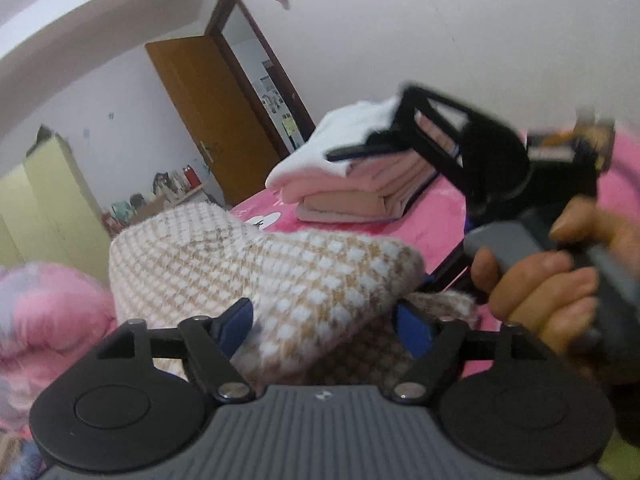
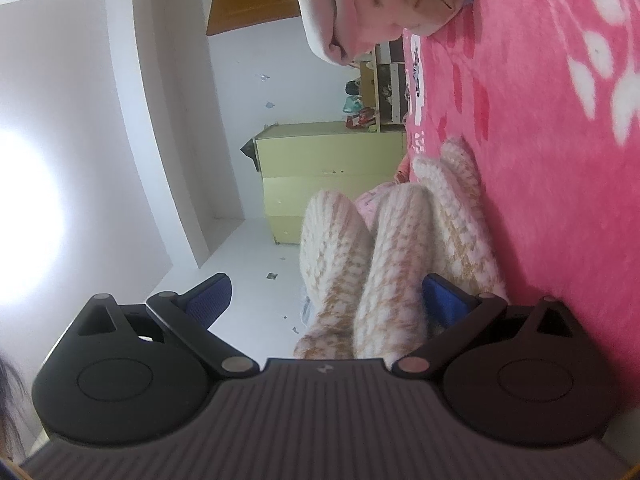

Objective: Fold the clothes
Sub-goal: 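Close the right gripper on the coat while the left gripper holds it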

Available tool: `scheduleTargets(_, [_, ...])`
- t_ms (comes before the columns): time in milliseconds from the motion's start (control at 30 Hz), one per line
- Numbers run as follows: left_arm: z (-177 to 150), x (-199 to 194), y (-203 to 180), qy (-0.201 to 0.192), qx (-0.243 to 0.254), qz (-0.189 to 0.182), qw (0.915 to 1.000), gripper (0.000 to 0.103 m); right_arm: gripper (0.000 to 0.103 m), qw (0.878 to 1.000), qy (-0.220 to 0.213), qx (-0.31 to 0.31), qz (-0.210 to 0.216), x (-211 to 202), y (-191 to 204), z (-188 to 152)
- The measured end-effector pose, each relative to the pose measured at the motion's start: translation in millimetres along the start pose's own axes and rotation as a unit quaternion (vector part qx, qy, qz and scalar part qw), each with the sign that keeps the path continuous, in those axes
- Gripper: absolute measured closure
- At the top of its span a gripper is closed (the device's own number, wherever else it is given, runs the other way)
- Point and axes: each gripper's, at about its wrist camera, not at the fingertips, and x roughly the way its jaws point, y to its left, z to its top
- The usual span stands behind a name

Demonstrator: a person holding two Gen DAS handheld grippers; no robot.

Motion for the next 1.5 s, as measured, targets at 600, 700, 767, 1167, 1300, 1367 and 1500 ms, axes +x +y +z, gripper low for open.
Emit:
scheduleTargets(600, [-39.6,13.4,30.8,-0.037,0.02,-0.04,0.9983,0.03,0.001,0.99,0.012,-0.102,-0.099,-12.0,43.8,-27.6])
scheduleTargets(700, [-42.8,13.0,36.5,-0.053,-0.011,-0.066,0.9964,0.038,0.001,0.983,0.038,-0.123,-0.131,-20.6,56.1,-39.5])
scheduleTargets(767, [-43.4,14.4,38.2,-0.062,-0.014,-0.076,0.9951,0.041,0.001,0.978,0.064,-0.132,-0.147,-16.9,62.5,-45.5])
scheduleTargets(1167, [-57.5,21.5,41.7,-0.092,0.005,-0.093,0.9913,0.045,0.001,0.937,0.122,-0.264,-0.195,36.0,92.1,-74.9])
scheduleTargets(1300, [-56.4,23.6,43.8,-0.095,-0.002,-0.101,0.9903,0.046,0.001,0.952,0.089,-0.233,-0.176,14.8,77.7,-74.8])
scheduleTargets(1367, [-58.7,24.8,44.6,-0.097,-0.002,-0.108,0.9895,0.046,0.001,0.953,0.086,-0.226,-0.183,15.0,70.5,-75.7])
scheduleTargets(1500, [-60.8,27.2,44.1,-0.096,0.003,-0.114,0.9888,0.046,0.001,0.944,0.081,-0.259,-0.19,30.6,72.4,-79.1])
